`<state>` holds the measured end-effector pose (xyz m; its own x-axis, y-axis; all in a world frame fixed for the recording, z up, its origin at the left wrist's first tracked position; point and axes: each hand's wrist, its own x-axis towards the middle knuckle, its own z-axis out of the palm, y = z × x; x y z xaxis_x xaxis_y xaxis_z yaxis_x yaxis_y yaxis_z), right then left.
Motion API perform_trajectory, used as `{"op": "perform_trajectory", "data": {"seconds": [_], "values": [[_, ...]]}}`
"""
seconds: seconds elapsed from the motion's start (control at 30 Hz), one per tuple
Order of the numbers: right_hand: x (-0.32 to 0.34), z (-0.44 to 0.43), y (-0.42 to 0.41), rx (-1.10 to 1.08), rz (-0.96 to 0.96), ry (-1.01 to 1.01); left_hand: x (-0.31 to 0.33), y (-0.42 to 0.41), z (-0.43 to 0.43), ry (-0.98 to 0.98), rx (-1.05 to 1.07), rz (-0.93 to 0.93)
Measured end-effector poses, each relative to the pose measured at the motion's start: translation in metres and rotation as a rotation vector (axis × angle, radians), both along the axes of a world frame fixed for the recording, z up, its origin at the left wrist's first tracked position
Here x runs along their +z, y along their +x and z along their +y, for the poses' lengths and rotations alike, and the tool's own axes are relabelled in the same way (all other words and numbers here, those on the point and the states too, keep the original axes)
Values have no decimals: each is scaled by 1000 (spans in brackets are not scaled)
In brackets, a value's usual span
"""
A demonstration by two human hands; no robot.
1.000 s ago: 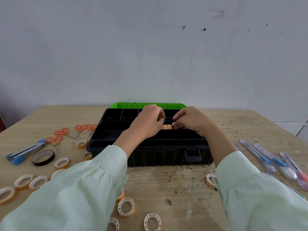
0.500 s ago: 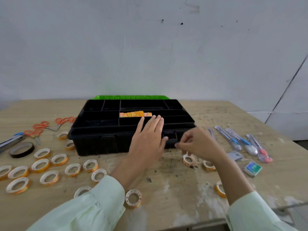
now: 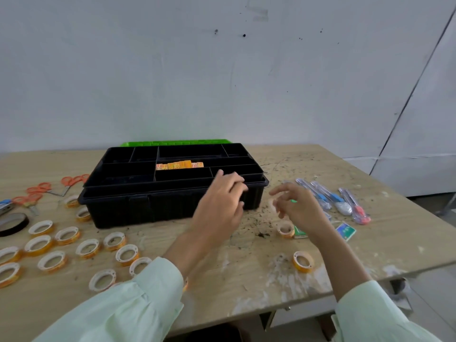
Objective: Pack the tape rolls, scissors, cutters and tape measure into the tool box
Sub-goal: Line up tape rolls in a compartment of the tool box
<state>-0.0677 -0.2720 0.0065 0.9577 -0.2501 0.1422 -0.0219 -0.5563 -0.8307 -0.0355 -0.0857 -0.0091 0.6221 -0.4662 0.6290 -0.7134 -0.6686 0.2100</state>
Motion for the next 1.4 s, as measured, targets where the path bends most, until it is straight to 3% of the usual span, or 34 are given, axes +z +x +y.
{"op": "perform_trajectory", "data": {"seconds": [0.13,0.23,0.57,0.77,0.97,1.13,1.4], "values": [[6,-18,-8,-69,-17,241,-12,-9,-33,129,-174,166],[6,-26,-12,-91,-18,289,-23,-7,-54,178,-196,269],[9,-30,-14,-80,-86,428,-35,-6,-72,123,-204,284],[19,-25,2,-92,-191,453,-9,-5,-53,-166,-195,235],[38,8,27,11,-279,432,34,12,-12,-410,-189,192],[49,43,58,113,-268,332,51,51,21,-465,-42,198],[52,75,108,67,-186,-39,49,108,43,-214,139,338]]}}
